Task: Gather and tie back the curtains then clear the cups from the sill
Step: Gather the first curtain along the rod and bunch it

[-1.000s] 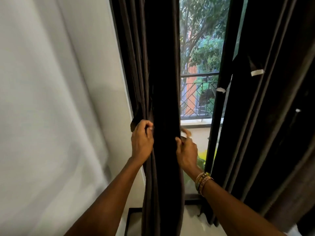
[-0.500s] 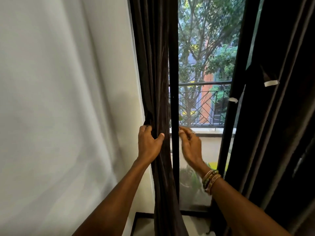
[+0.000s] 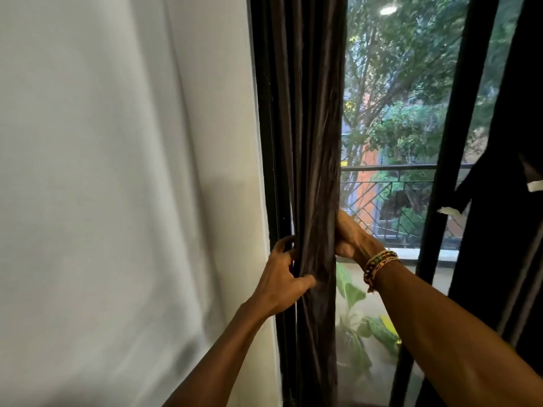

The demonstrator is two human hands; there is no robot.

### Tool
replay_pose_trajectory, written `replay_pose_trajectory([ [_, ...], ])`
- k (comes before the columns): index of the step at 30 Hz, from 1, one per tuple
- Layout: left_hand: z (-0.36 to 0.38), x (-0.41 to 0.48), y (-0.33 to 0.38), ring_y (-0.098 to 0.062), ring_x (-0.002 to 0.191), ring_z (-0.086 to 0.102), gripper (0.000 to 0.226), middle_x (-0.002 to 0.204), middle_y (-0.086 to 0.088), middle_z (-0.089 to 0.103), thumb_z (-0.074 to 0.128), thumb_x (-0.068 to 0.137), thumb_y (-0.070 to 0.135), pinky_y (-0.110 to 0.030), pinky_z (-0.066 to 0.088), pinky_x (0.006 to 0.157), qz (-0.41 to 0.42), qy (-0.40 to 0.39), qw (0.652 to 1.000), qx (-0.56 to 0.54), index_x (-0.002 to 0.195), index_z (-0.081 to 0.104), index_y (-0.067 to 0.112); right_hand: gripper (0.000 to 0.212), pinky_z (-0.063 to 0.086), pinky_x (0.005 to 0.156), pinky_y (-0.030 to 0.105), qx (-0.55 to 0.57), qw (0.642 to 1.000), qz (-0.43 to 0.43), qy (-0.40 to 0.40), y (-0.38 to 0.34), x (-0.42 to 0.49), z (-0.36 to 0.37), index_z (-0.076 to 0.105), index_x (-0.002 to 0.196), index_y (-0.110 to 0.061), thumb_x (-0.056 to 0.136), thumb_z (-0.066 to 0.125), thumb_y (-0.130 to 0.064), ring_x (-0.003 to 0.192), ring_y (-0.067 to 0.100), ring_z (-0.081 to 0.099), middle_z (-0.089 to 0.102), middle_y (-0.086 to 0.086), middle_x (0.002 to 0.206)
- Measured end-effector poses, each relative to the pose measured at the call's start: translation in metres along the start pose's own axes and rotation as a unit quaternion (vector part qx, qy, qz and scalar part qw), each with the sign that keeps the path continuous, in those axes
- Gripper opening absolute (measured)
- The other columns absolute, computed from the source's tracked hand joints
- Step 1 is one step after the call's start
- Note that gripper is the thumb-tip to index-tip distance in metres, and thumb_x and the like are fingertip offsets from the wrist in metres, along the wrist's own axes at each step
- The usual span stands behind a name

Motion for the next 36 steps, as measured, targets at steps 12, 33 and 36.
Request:
replay_pose_trajectory([
  [12,0.003,0.012,-0.055,-0.015,0.098,0.065,0.048,0.108,0.004,0.066,0.082,0.07,0.019,-0.018,0.055,0.078,-0.154,0.021,0.968,-0.198,0.111,0.058,0.021,0.029,0.062,0.067,0.03,-0.157,0.982,0.09,-0.055,0.016,0.011,-0.023,0.07,0.091,-0.004,0.102,0.043,0.0,0.073,0.019,0.074,0.071,0.014,0.095],
  [33,-0.011,0.024,-0.028,-0.005,0.087,0.06,0.036,0.112,-0.002,0.061,0.061,0.095,0.013,-0.004,0.047,0.07,-0.109,0.02,0.994,-0.025,0.13,0.056,0.007,0.051,0.06,0.055,0.027,-0.172,0.979,0.088,-0.061,0.029,-0.001,-0.034,0.079,0.064,-0.012,0.1,0.046,0.002,0.06,0.016,0.072,0.074,0.007,0.071],
  [36,-0.016,0.026,-0.014,-0.01,0.085,0.057,0.03,0.113,-0.01,0.06,0.06,0.095,0.016,-0.008,0.045,0.072,-0.058,0.019,0.996,0.067,0.124,0.059,0.008,0.031,0.061,0.059,0.033,-0.15,0.987,0.022,-0.05,0.011,-0.007,-0.021,0.075,0.092,-0.006,0.101,0.046,0.0,0.069,0.022,0.074,0.075,0.013,0.081],
])
Point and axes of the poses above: each hand's wrist, its own x-axis towards the middle knuckle, its own z-axis out of the palm, y = z × x, the point moved 10 cm from there along x, towards the middle knuckle
